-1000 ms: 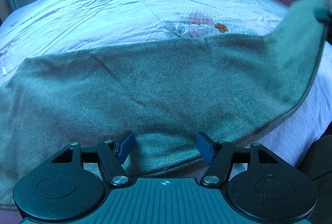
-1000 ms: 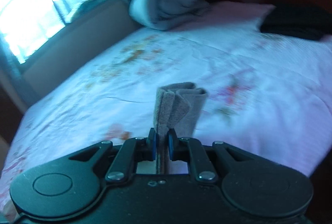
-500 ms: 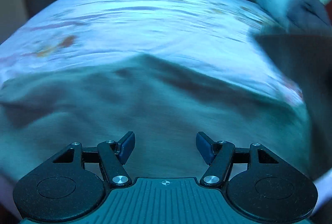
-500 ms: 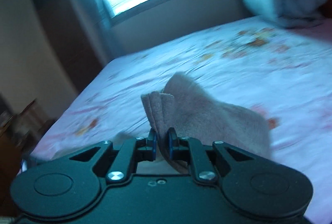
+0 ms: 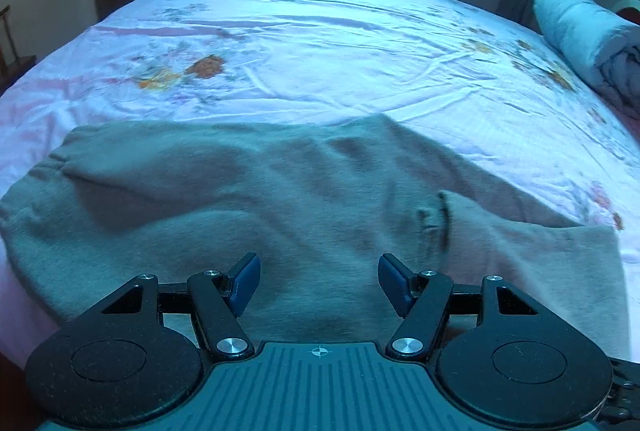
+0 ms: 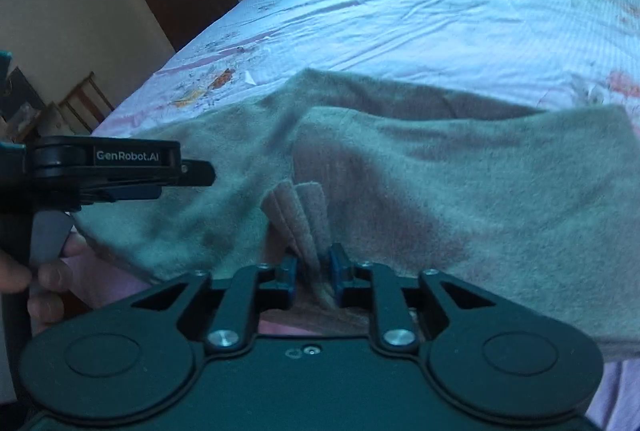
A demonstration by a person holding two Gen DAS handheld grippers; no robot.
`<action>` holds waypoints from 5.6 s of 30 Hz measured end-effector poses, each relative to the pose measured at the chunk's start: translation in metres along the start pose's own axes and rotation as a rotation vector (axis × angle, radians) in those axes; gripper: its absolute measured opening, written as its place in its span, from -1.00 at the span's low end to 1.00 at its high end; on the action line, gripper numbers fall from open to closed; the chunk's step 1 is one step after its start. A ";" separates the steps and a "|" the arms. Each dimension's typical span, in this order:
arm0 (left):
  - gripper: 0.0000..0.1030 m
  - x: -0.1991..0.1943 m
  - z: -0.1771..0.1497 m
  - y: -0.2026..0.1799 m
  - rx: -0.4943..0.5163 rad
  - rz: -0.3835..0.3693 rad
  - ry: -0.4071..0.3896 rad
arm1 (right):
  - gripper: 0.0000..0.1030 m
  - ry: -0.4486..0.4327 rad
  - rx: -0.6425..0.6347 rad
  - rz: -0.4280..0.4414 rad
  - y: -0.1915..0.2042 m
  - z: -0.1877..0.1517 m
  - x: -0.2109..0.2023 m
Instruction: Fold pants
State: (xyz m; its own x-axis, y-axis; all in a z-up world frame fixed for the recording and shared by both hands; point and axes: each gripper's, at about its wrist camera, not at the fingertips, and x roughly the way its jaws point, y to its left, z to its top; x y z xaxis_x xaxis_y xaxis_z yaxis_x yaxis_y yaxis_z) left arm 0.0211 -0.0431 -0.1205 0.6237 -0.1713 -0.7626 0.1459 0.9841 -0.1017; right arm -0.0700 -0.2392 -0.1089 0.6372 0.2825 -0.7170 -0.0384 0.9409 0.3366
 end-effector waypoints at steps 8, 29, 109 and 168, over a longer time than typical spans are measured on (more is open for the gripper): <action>0.28 0.005 -0.001 -0.026 0.035 -0.020 0.050 | 0.04 -0.068 0.075 0.068 -0.020 0.009 -0.044; 0.62 0.007 -0.026 -0.036 -0.050 0.048 0.127 | 0.11 -0.036 -0.008 -0.300 -0.057 -0.007 -0.035; 0.85 0.019 -0.033 0.216 -0.489 0.233 0.013 | -0.46 0.011 -0.054 -0.081 0.008 0.036 0.022; -0.42 -0.001 -0.007 0.201 -0.472 0.111 -0.193 | -0.56 0.117 -0.395 0.062 0.140 0.006 0.094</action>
State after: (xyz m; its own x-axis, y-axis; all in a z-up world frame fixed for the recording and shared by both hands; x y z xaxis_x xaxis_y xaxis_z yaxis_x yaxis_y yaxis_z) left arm 0.0441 0.1553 -0.1443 0.7523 -0.0271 -0.6583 -0.2634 0.9034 -0.3383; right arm -0.0111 -0.0814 -0.1258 0.5336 0.3393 -0.7747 -0.3810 0.9142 0.1379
